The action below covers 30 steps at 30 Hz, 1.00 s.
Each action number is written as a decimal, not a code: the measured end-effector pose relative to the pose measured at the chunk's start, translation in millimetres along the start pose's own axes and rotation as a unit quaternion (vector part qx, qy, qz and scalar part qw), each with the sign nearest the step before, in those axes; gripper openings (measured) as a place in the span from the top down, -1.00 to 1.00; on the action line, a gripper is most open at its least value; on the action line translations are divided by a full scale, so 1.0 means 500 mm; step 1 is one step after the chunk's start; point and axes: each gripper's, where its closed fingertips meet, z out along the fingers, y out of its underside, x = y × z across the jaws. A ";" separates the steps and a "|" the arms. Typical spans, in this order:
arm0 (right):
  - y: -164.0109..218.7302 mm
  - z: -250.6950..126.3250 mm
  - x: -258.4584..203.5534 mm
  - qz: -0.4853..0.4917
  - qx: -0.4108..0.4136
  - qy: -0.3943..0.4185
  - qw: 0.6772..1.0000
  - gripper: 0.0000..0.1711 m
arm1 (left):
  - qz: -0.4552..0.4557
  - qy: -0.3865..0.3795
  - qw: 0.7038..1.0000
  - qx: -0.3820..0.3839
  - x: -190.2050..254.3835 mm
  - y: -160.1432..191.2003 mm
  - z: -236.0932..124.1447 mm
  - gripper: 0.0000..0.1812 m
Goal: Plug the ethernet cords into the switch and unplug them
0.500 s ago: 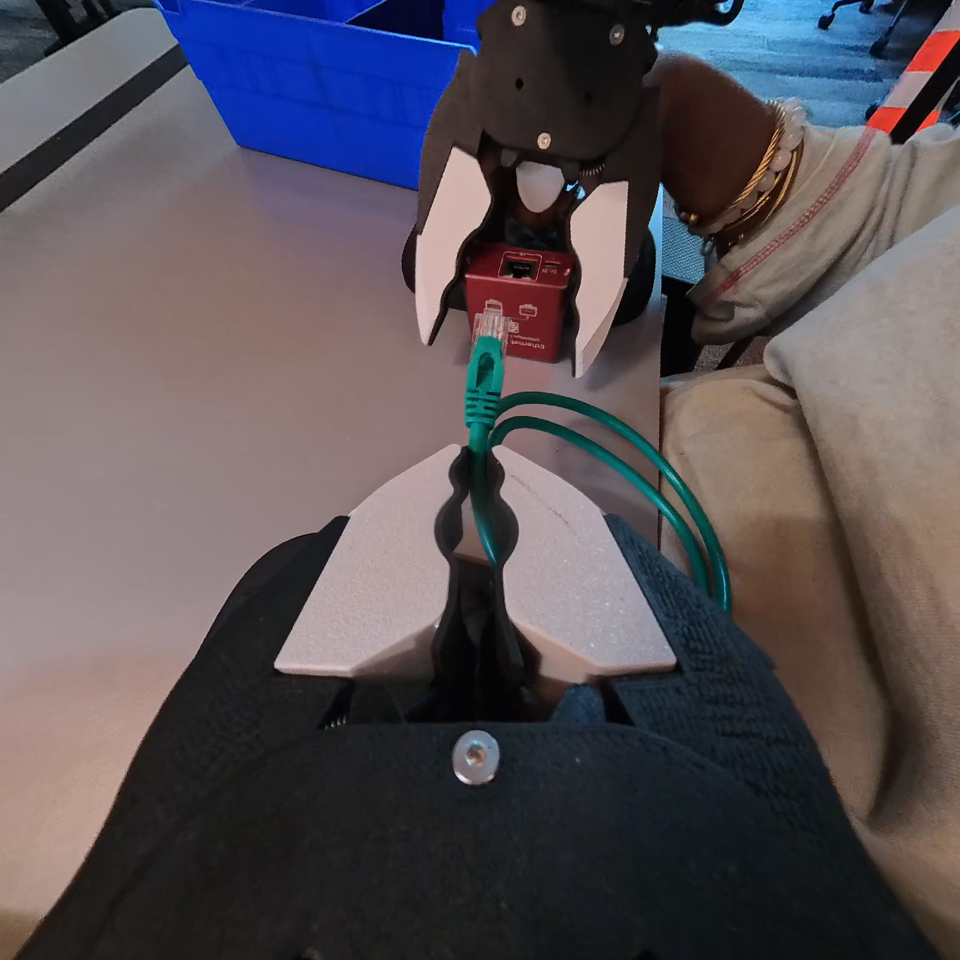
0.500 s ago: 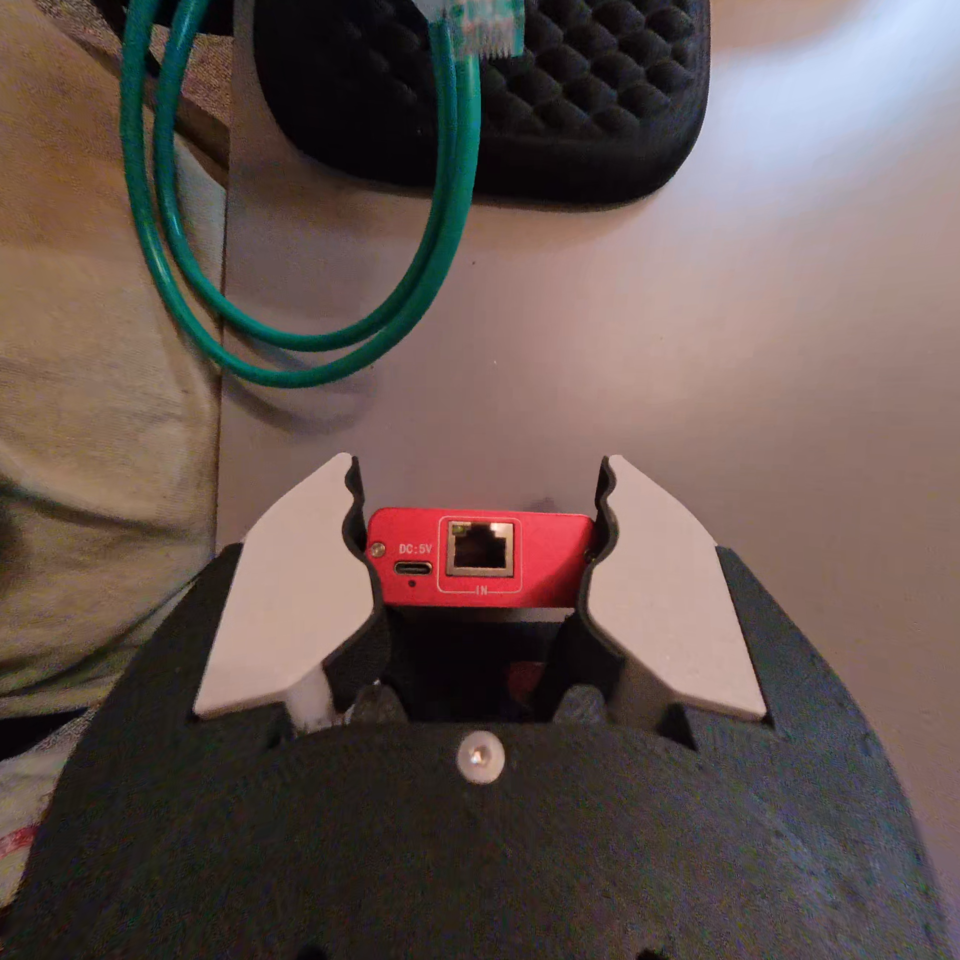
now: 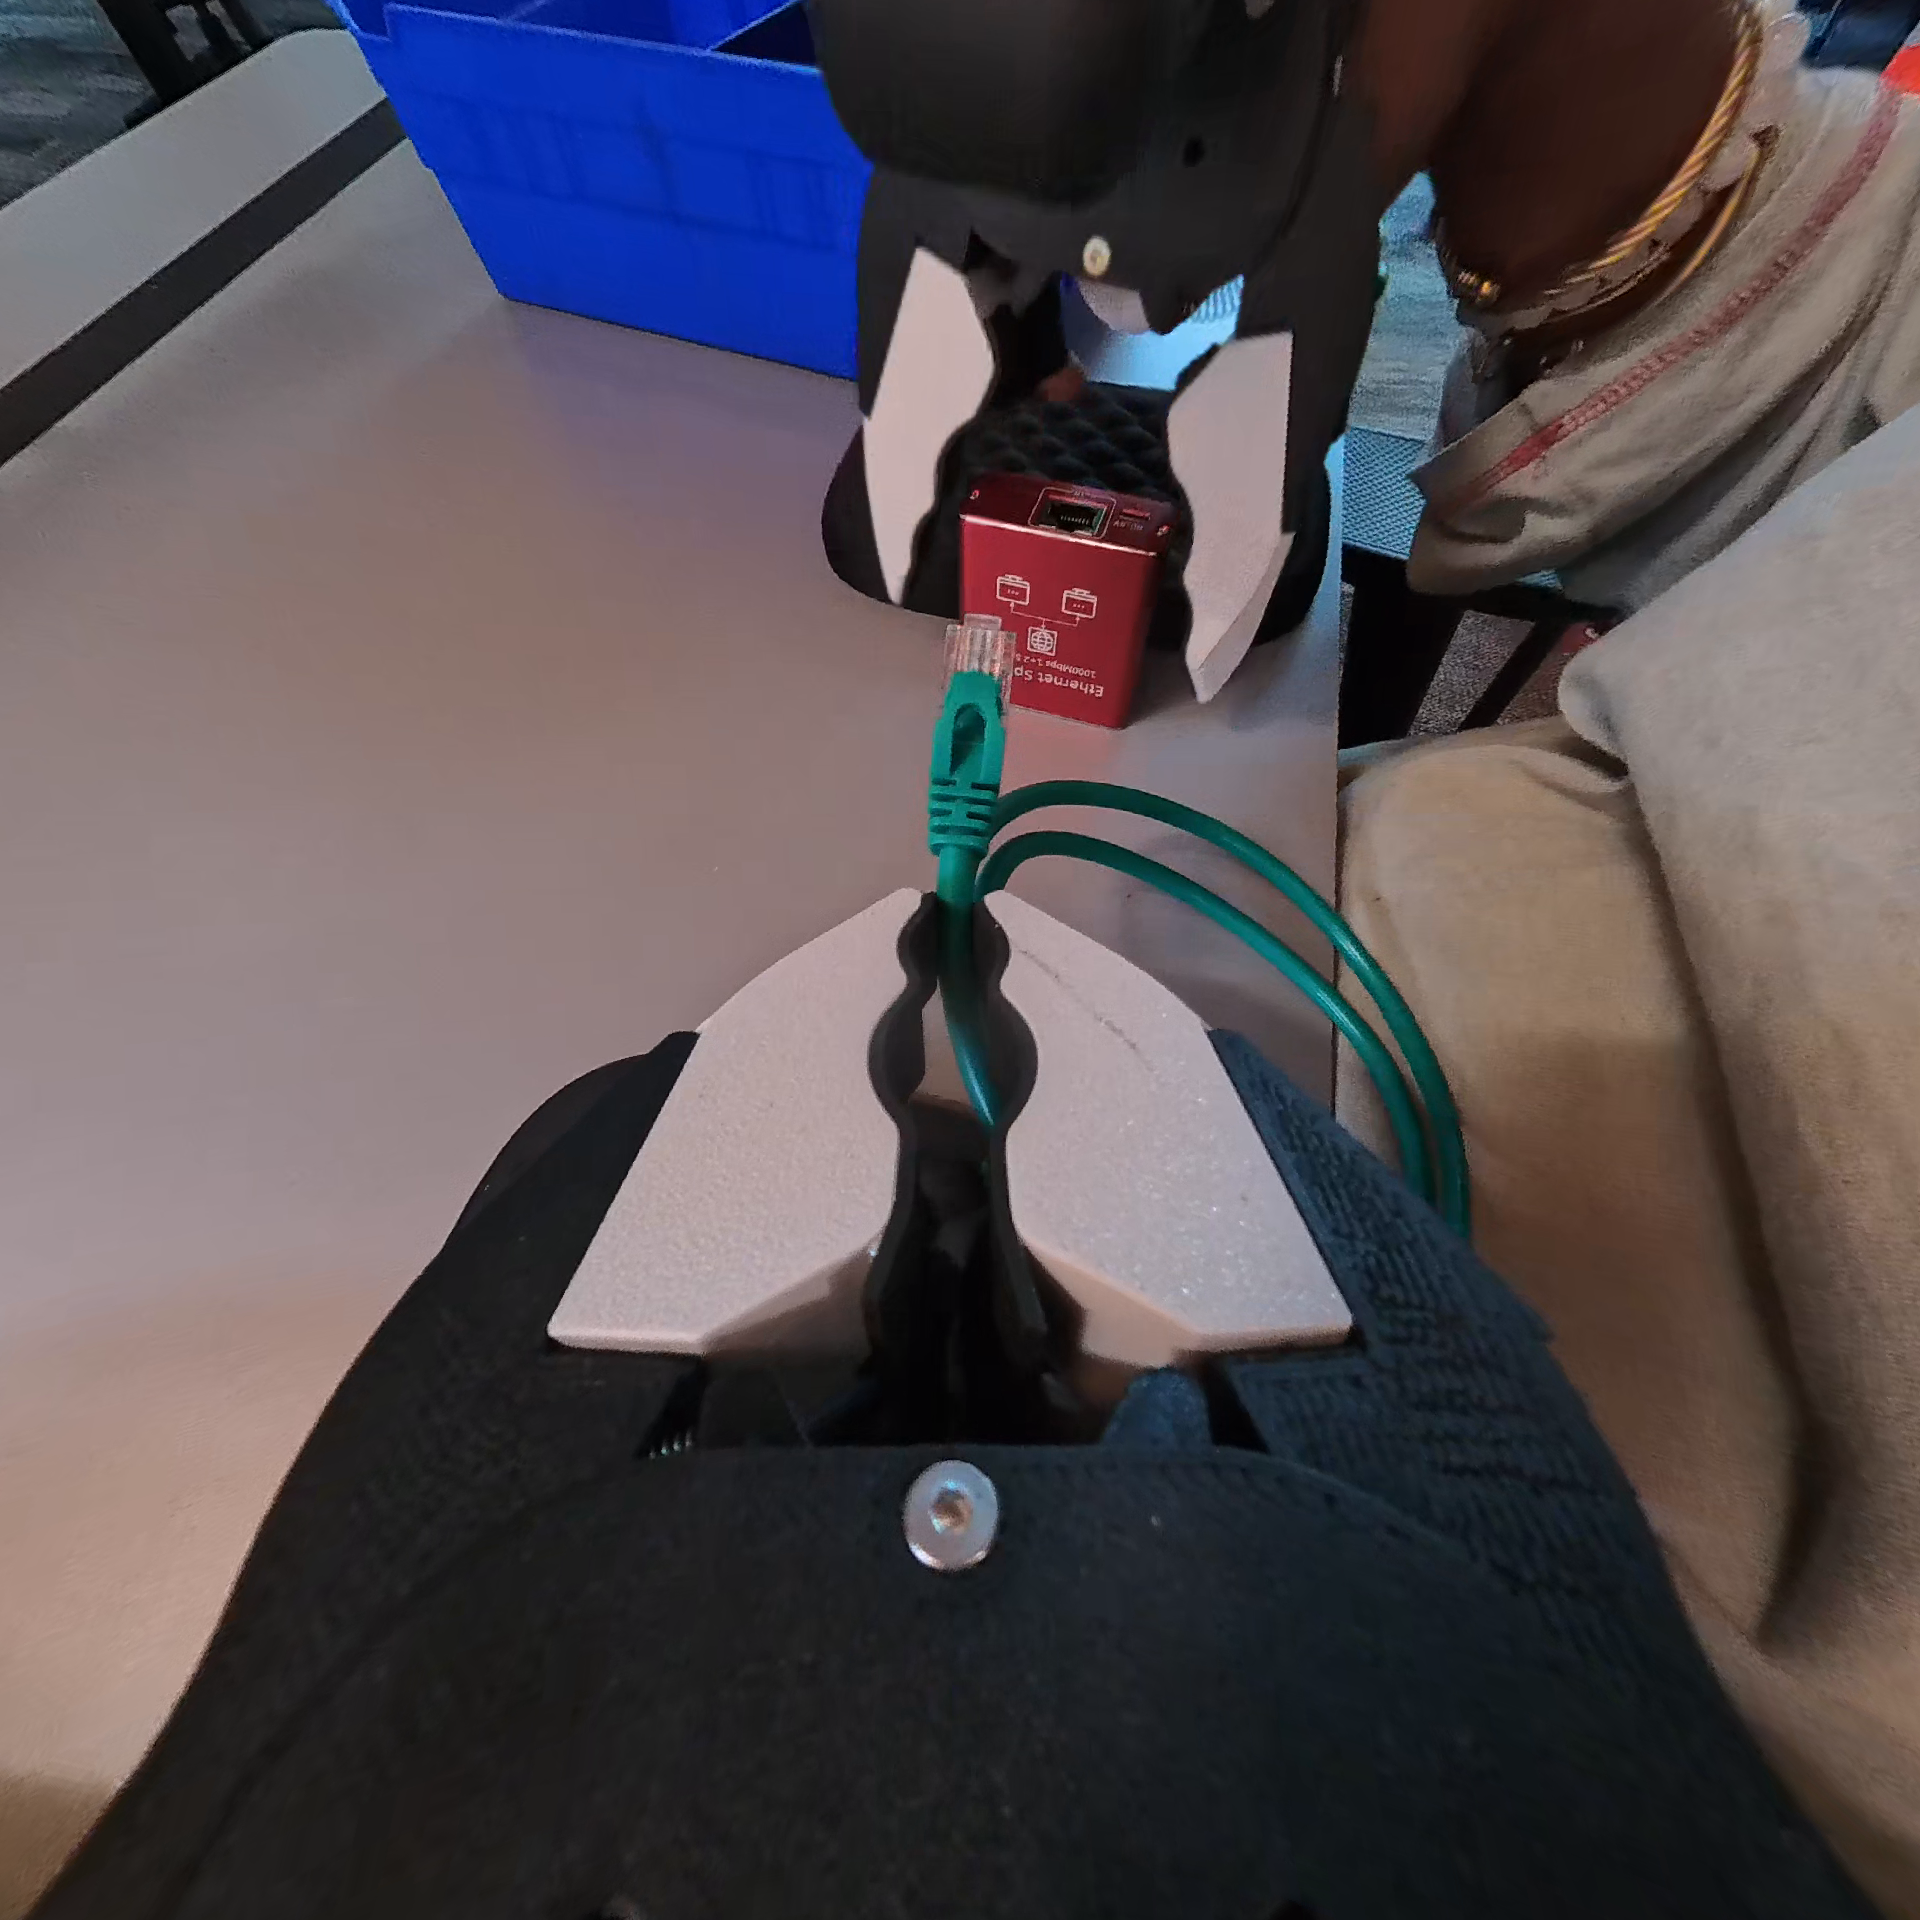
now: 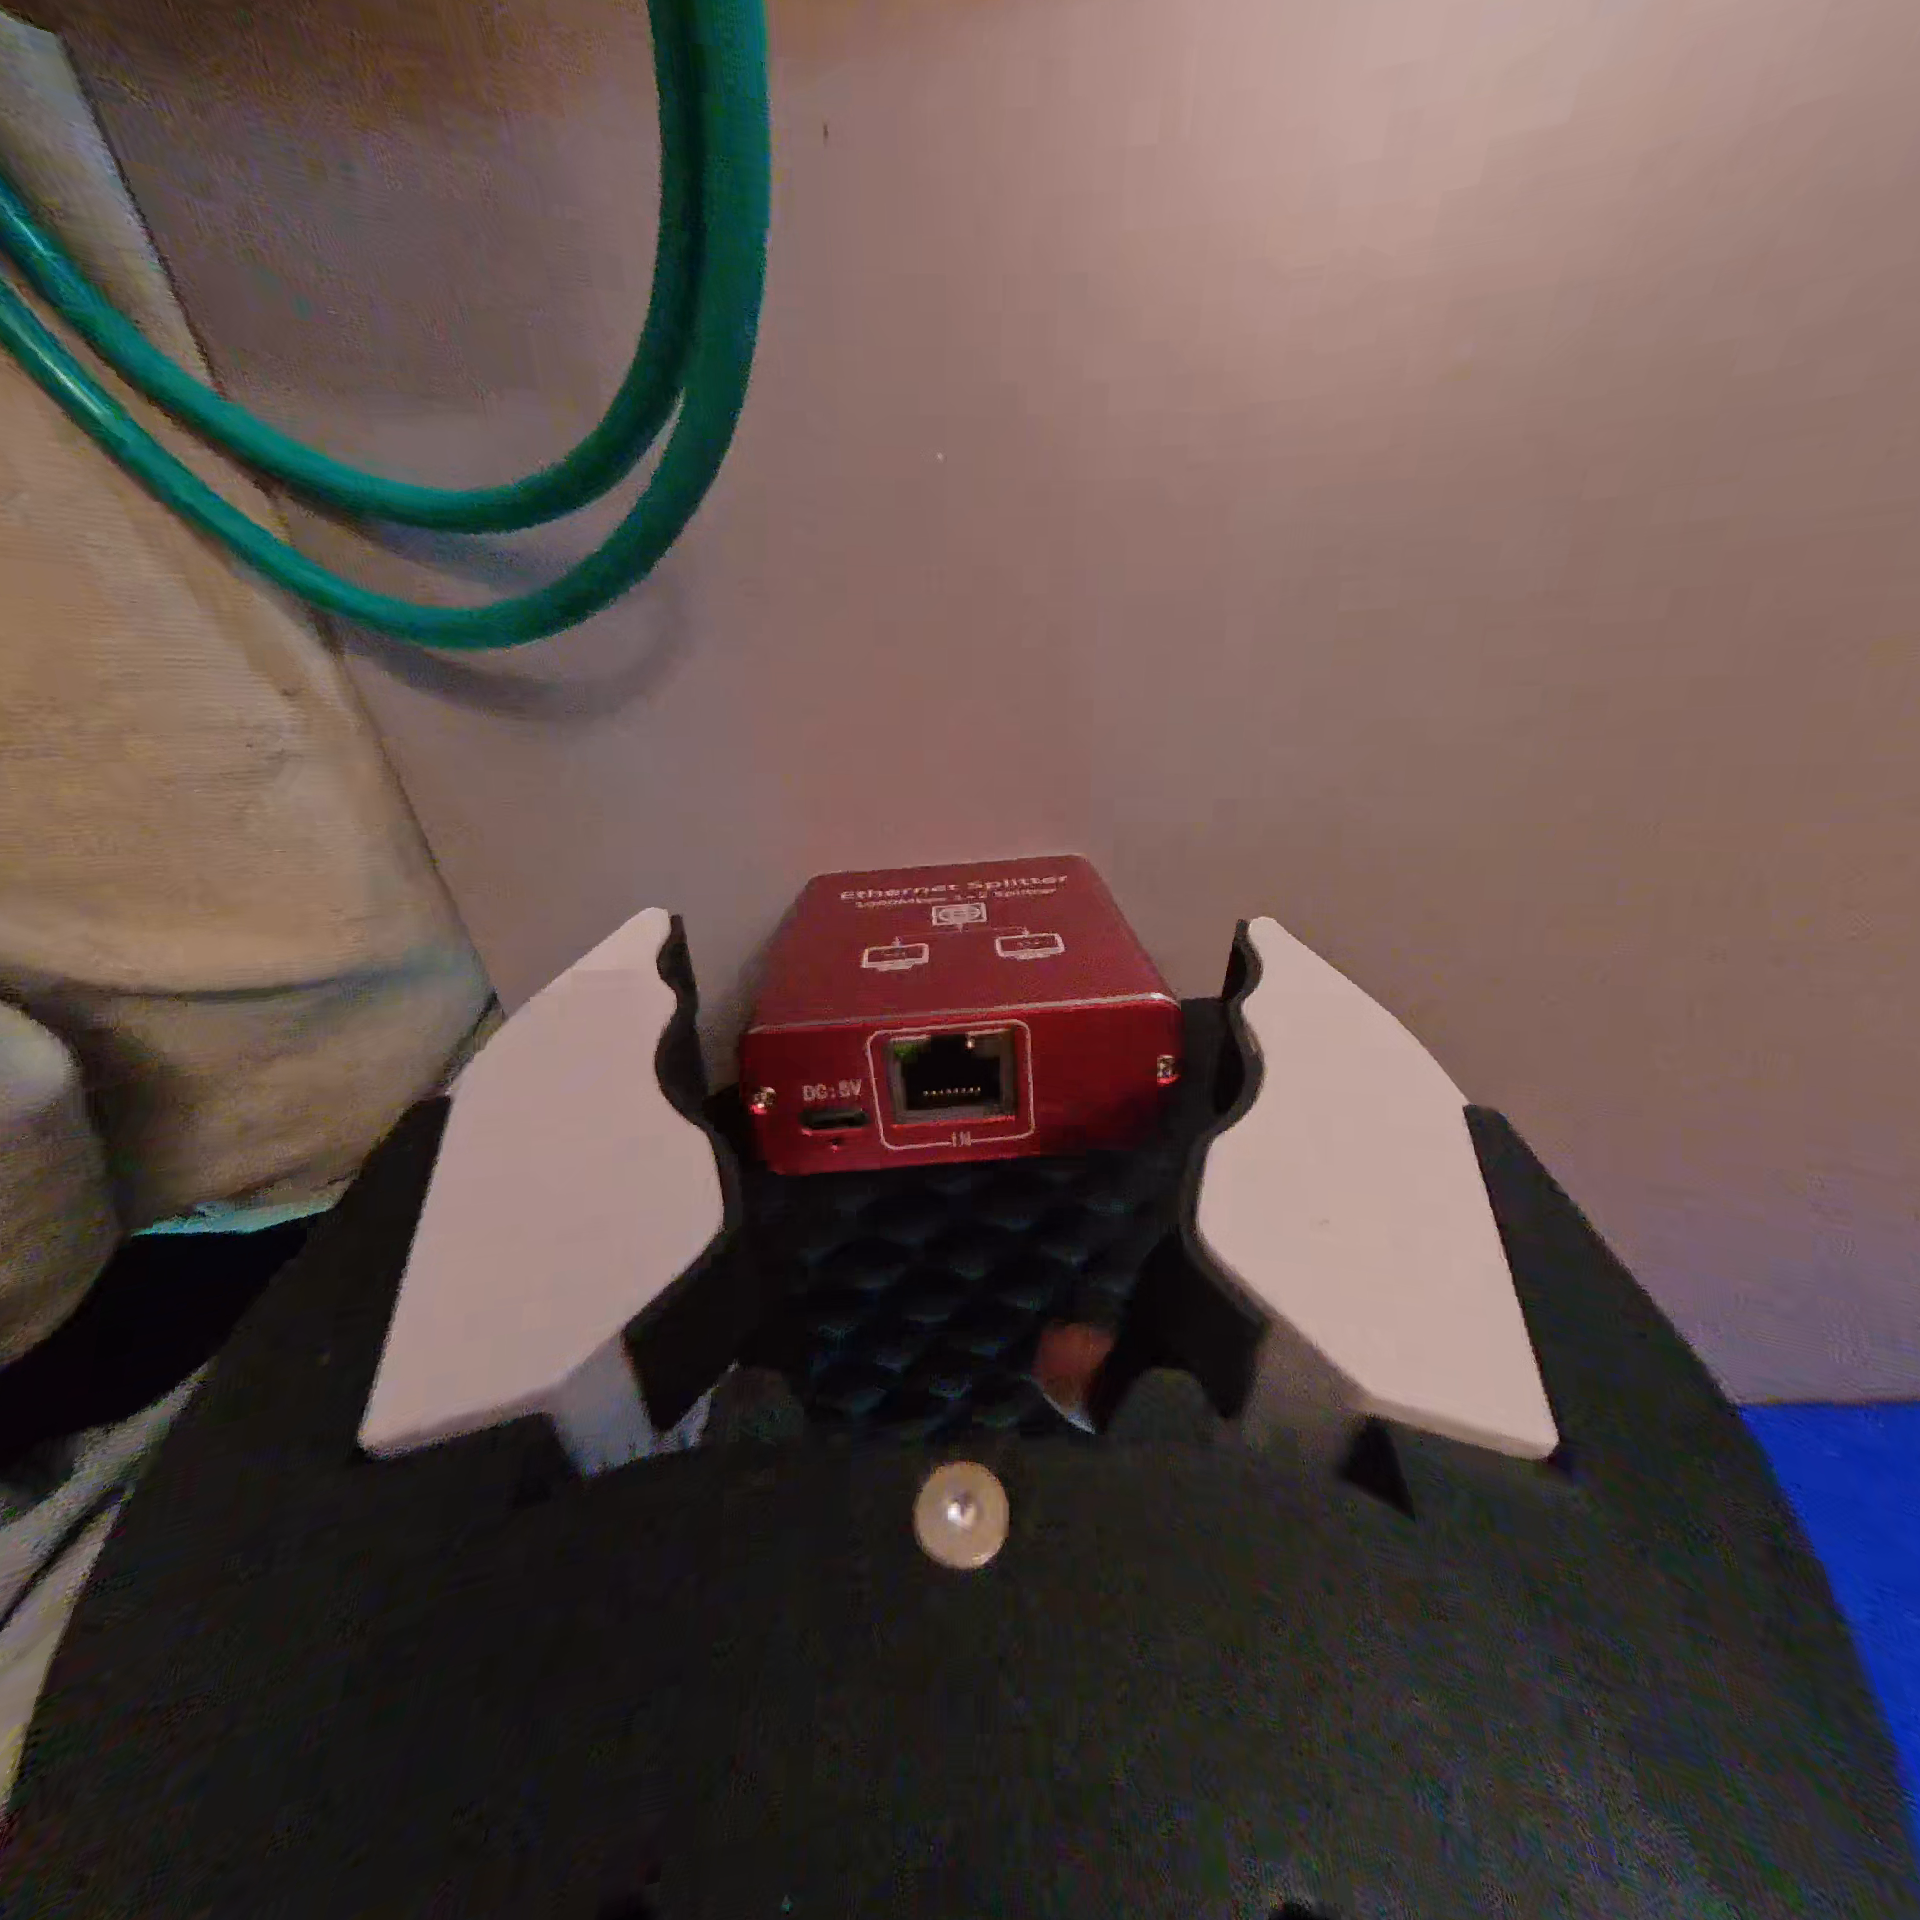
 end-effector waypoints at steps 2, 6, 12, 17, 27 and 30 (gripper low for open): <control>0.008 0.003 0.000 0.004 -0.033 0.003 0.999 -0.13 | 0.000 -0.001 1.000 0.001 -0.001 0.001 -0.002 0.93; 0.015 0.007 0.004 0.005 -0.070 -0.001 0.998 -0.11 | 0.000 -0.003 1.000 0.001 -0.003 0.004 -0.006 0.93; 0.025 0.018 -0.002 0.018 -0.091 -0.023 0.995 -0.05 | -0.001 -0.004 1.000 0.002 -0.005 0.006 -0.007 0.93; 0.015 0.020 -0.003 -0.017 -0.021 -0.023 0.999 -0.03 | -0.006 -0.003 1.000 0.002 -0.008 0.010 -0.005 0.93; -0.053 -0.077 0.009 -0.027 0.357 -0.040 0.933 -0.03 | -0.021 0.009 1.000 -0.010 -0.010 0.019 0.010 0.93; -0.105 -0.176 -0.015 -0.054 0.543 -0.062 0.836 -0.02 | -0.031 0.026 0.999 0.002 -0.001 0.009 0.011 0.93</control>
